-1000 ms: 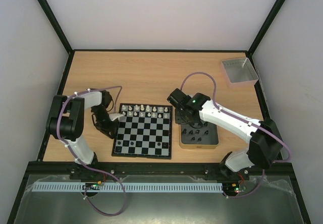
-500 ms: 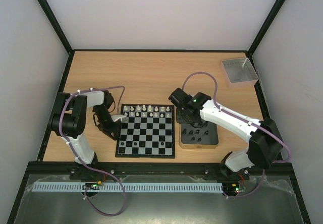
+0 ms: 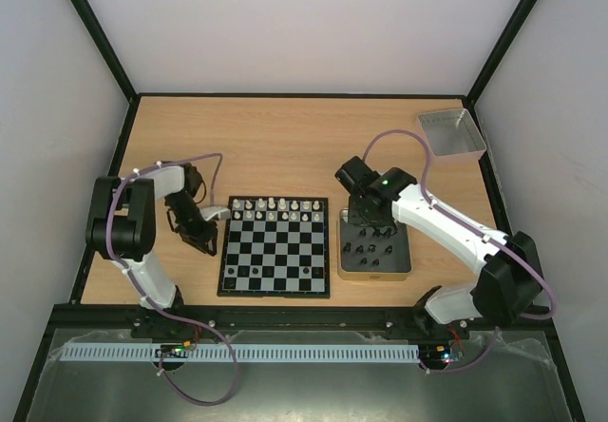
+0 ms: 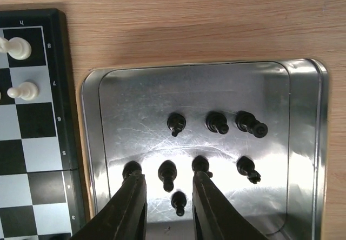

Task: Set up the chess pieces on the board
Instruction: Move the chessboard to the center of the board, then pick up the chess piece from the storage box.

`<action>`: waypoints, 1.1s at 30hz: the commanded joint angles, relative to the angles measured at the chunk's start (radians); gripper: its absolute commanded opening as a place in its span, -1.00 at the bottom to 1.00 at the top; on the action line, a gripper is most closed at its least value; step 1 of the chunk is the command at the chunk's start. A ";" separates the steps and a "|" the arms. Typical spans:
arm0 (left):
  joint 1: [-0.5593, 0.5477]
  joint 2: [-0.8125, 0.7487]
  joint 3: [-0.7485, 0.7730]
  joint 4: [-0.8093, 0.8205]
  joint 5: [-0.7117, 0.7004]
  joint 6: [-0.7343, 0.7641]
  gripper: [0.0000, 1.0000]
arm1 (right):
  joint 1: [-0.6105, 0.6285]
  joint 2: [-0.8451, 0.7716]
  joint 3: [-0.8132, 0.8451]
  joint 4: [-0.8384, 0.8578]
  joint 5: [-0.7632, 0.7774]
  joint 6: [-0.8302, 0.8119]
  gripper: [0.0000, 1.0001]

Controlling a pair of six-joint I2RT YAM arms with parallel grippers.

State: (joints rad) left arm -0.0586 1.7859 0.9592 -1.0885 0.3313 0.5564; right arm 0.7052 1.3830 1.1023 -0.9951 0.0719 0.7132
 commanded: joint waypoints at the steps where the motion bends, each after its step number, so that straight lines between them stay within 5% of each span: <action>1: 0.053 -0.057 0.022 -0.019 -0.056 0.030 -0.27 | -0.010 -0.042 0.004 -0.072 0.029 -0.009 -0.53; 10: 0.140 -0.186 0.033 0.034 -0.101 0.026 0.07 | -0.061 -0.097 -0.071 -0.046 -0.069 -0.006 -0.28; 33: 0.166 -0.345 -0.047 0.154 -0.069 -0.118 0.10 | -0.159 0.164 -0.102 0.152 -0.182 -0.115 -0.45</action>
State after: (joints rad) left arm 0.0948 1.4643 0.9169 -0.9302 0.2470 0.4561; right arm 0.5571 1.5333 1.0153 -0.8646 -0.1169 0.6224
